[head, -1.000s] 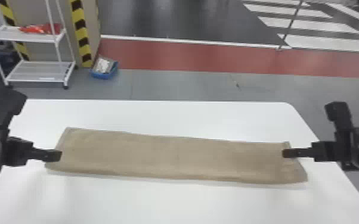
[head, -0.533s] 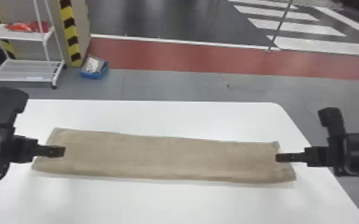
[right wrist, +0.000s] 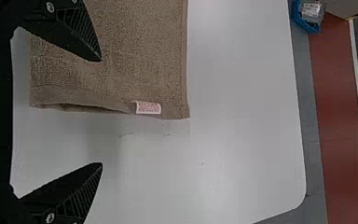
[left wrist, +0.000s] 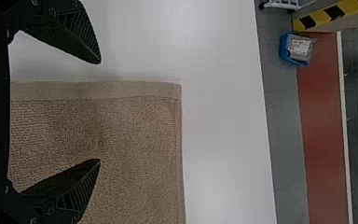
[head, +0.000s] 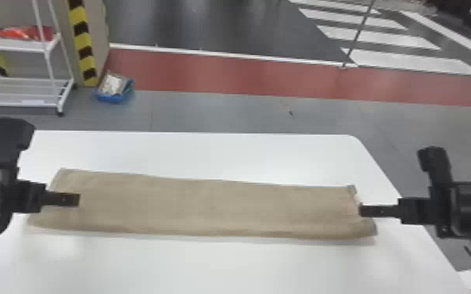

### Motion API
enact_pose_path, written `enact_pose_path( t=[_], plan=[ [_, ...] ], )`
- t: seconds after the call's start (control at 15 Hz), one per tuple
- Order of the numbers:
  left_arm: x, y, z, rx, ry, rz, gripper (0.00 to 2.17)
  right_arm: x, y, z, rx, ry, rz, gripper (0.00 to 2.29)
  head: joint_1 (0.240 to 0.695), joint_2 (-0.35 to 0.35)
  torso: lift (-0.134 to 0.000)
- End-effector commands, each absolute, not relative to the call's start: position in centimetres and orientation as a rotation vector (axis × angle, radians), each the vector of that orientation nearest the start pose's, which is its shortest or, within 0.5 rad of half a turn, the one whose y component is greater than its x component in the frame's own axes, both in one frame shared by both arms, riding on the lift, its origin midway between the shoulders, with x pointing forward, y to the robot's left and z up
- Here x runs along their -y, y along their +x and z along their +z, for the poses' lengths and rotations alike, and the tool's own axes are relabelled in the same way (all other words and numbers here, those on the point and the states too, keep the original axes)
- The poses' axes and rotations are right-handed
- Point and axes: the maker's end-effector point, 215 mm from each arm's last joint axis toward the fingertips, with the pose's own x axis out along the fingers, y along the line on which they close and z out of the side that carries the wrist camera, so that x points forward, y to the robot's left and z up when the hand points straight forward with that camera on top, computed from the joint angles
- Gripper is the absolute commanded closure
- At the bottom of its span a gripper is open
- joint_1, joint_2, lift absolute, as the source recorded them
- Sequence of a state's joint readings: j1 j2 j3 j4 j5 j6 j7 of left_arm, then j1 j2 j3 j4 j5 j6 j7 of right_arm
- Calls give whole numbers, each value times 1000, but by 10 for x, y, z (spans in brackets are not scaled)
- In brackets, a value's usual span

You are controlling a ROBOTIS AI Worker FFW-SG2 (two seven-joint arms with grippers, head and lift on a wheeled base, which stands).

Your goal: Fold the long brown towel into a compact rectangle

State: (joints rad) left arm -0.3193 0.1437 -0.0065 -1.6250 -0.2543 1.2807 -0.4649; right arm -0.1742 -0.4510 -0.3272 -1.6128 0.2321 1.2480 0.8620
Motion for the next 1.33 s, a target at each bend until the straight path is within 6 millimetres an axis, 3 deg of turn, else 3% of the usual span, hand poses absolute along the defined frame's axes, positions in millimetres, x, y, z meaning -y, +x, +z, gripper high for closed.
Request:
enact_pose_path(
  t=[0.0, 0.67, 1.0, 1.07, 1.27],
  plan=[
    [-291, 566, -454, -939, 51, -133, 151, 497, 473, -435, -967, 104, 67, 87, 695, -219, -124],
    [-288, 567, -464, -980, 10, -172, 340, 504, 473, -431, -955, 105, 63, 87, 695, -227, -124],
    [-285, 558, -466, -973, 5, -191, 1369, 504, 472, -431, -957, 108, 61, 87, 695, -228, -124],
    [-284, 555, -466, -969, 8, -192, 1470, 504, 472, -432, -958, 109, 62, 87, 695, -230, -124],
    [-290, 540, -447, -912, 6, -190, 1470, 505, 471, -432, -959, 110, 60, 87, 695, -233, -124]
  ],
)
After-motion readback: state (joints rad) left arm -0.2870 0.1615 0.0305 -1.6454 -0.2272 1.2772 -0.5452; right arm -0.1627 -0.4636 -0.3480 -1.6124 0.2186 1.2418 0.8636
